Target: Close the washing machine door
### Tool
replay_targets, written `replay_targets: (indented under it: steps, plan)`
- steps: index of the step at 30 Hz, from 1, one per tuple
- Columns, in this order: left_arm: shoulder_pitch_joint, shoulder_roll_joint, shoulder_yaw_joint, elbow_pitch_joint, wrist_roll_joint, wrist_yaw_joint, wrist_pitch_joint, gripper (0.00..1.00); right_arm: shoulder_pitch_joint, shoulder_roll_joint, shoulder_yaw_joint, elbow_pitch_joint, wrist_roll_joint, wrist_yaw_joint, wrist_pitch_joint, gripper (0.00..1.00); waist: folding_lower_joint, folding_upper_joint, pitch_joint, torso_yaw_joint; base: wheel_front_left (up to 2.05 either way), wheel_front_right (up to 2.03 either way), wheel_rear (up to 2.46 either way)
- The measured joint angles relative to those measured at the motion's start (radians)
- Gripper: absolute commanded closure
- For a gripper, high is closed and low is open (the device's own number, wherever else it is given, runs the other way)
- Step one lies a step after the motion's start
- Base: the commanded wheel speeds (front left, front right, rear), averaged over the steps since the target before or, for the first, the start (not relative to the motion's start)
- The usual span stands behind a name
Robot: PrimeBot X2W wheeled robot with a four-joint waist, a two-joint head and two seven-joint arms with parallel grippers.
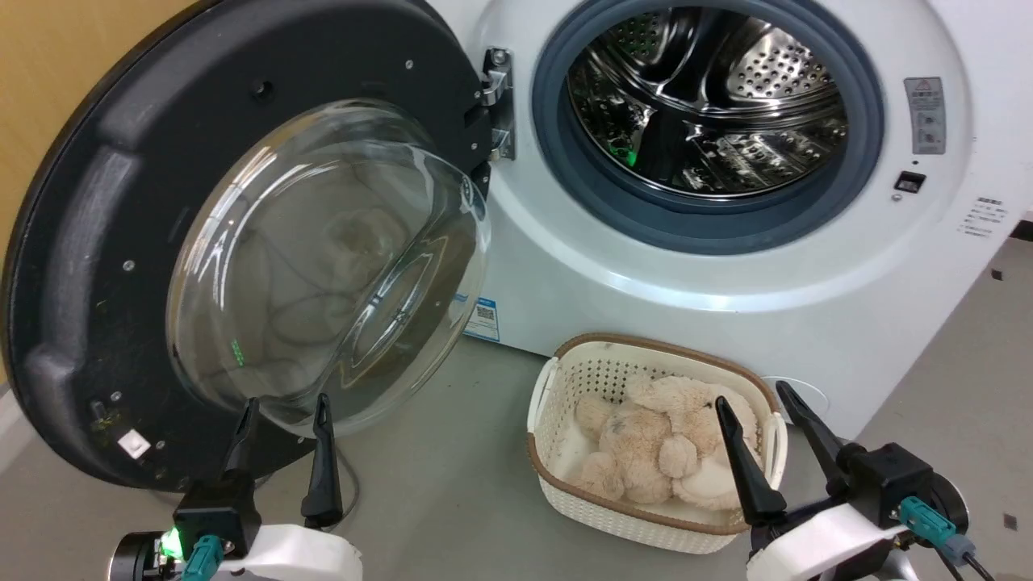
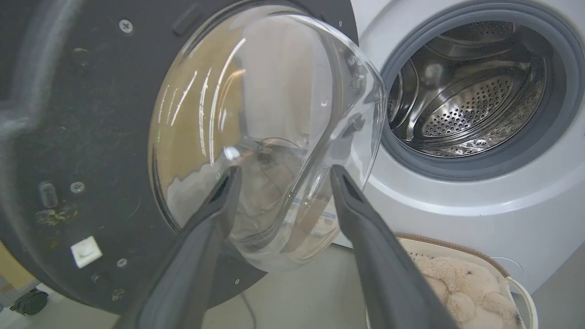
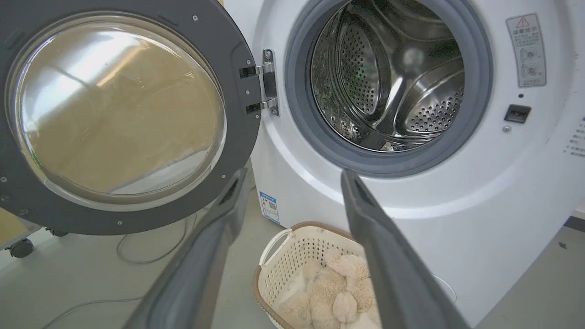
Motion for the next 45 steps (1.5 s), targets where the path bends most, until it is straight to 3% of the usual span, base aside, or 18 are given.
replay_targets:
  steps: [45]
  plan:
    - [0.034, 0.0, -0.03, -0.046, -0.036, 0.076, -0.095, 0.0, -0.044, -0.031, 0.103, 0.048, 0.109, 0.0, -0.094, 0.0, 0.0, 0.0, 0.023, 0.196, -0.03, -0.03, -0.03]
